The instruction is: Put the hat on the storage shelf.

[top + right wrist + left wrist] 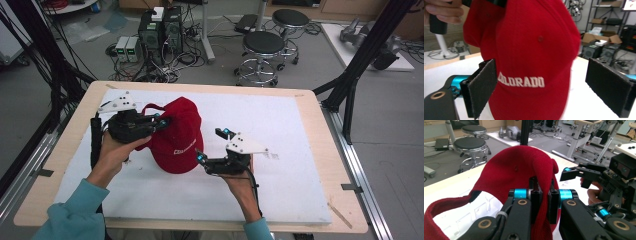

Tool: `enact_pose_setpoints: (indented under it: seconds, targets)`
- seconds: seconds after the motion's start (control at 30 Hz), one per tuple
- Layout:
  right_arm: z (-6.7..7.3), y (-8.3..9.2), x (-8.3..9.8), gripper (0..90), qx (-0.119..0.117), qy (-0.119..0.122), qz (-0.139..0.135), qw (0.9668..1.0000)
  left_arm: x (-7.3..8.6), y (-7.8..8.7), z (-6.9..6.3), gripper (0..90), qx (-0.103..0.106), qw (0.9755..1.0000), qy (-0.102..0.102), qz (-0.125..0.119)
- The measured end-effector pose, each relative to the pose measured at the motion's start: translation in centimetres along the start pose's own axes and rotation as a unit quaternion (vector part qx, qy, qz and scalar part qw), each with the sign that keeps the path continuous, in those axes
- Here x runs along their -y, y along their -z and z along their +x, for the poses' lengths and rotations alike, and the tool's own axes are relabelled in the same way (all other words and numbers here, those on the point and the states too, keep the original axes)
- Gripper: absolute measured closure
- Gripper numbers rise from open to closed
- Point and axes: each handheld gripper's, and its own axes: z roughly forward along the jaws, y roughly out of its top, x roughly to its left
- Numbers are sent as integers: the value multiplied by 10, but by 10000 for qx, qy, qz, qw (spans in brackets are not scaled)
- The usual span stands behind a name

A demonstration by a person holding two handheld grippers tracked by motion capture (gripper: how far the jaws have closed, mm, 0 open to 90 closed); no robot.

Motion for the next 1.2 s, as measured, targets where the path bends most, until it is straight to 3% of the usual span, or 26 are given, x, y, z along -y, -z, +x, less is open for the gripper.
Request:
enact_pose_setpoints:
  seconds: [0.3,0.53,0.67,0.9,1.0,1.13,1.2]
  targets:
    - [9,-30,-12,96,-295,19,98,9995,0,0,-3,856,93,9999,-59,14]
    - [12,-36,-13,96,-345,-1,147,9993,-1,-2,-8,856,142,9999,-96,-20]
    - [12,-35,-14,98,-317,61,152,9994,-4,-7,-16,856,281,9995,-129,-40]
    - [9,-29,-17,253,-279,122,90,9995,-6,-14,-24,856,415,9990,-187,-34]
    - [8,-24,-19,370,-400,200,160,9989,-6,-16,-26,856,426,9988,-250,-16]
    - [7,-23,-19,462,-469,150,222,9985,-6,-15,-27,856,433,9987,-266,-11]
    - [6,-22,-20,568,-522,158,256,9982,-6,-15,-27,856,434,9987,-270,-7]
